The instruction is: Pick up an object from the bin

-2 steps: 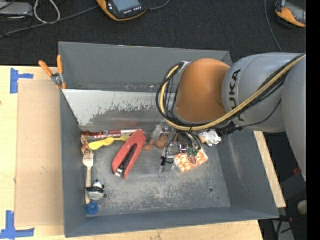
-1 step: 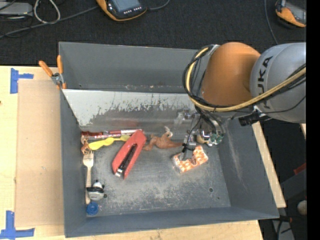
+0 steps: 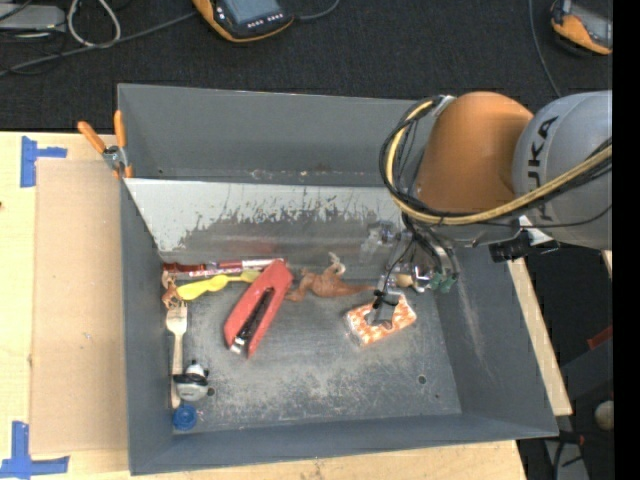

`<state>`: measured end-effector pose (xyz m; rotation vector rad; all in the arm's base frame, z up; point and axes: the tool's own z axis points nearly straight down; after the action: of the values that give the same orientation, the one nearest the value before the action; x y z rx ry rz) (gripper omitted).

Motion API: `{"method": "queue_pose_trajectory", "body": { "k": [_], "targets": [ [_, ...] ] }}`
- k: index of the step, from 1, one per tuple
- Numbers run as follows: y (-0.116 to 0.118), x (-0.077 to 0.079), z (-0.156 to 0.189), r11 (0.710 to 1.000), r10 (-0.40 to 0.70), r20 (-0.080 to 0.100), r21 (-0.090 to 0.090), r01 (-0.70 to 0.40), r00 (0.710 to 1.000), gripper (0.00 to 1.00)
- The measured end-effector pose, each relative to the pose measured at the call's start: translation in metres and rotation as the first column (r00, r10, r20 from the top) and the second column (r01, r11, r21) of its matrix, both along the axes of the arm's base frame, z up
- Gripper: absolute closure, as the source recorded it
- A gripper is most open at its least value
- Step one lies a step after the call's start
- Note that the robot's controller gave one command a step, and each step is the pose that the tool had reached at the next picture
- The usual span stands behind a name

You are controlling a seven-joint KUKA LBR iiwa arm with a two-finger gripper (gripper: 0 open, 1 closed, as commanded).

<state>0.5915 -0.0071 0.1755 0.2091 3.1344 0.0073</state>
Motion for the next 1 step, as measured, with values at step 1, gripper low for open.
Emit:
{"method": "queue_pose_trajectory", "body": {
  "k": [1],
  "targets": [
    [-0.0338, -0.0013, -0.0688, 1.0, -0.026, 0.006, -0.001, 0.026, 1.0, 0.0]
  ]
}}
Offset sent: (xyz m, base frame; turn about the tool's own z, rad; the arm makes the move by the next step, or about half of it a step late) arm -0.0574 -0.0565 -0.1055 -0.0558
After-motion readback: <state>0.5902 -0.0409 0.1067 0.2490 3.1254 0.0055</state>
